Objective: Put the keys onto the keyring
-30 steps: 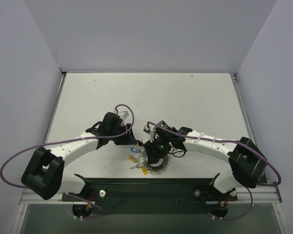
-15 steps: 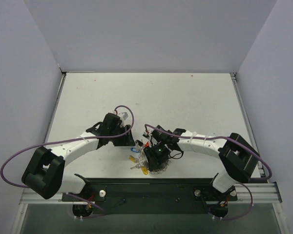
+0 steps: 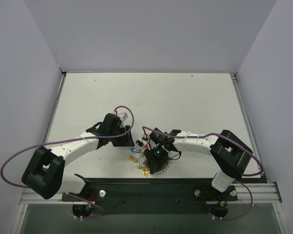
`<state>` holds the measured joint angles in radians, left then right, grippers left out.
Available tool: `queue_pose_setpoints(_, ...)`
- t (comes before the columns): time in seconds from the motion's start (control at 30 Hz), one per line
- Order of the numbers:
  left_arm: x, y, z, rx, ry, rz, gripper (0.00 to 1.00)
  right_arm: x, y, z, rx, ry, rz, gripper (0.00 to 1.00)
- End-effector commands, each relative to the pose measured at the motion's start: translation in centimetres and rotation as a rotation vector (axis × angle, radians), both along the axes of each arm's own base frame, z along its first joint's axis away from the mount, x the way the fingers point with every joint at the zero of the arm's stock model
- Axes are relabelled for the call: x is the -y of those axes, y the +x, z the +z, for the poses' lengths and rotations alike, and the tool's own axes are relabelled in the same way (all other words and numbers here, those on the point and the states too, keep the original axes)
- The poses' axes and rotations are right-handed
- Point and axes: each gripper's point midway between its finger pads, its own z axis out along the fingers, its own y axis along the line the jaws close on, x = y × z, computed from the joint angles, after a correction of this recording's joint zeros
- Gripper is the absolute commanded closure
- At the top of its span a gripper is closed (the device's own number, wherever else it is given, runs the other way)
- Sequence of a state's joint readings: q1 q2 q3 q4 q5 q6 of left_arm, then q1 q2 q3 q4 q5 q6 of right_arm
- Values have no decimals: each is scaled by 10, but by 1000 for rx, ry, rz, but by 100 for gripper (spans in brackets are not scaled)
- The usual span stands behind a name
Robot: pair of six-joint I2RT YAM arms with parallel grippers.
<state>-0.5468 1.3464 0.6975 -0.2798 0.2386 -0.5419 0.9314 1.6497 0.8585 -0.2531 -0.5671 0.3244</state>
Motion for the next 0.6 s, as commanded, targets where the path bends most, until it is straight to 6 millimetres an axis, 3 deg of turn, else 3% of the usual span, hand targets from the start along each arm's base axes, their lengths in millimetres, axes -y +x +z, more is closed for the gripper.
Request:
queue_pose_setpoints(0.0,0,7,5,29,3,5,42,4,-11,0,-53,-25,3,77)
queue_pose_setpoints(0.2,-1,8,4,28,11,1,42,1,-10,1,-47,-13,7,100)
queue_pose_setpoints(0.57,5,8,19,81,-29,-56,43,-4,29,39,197,38,52,100)
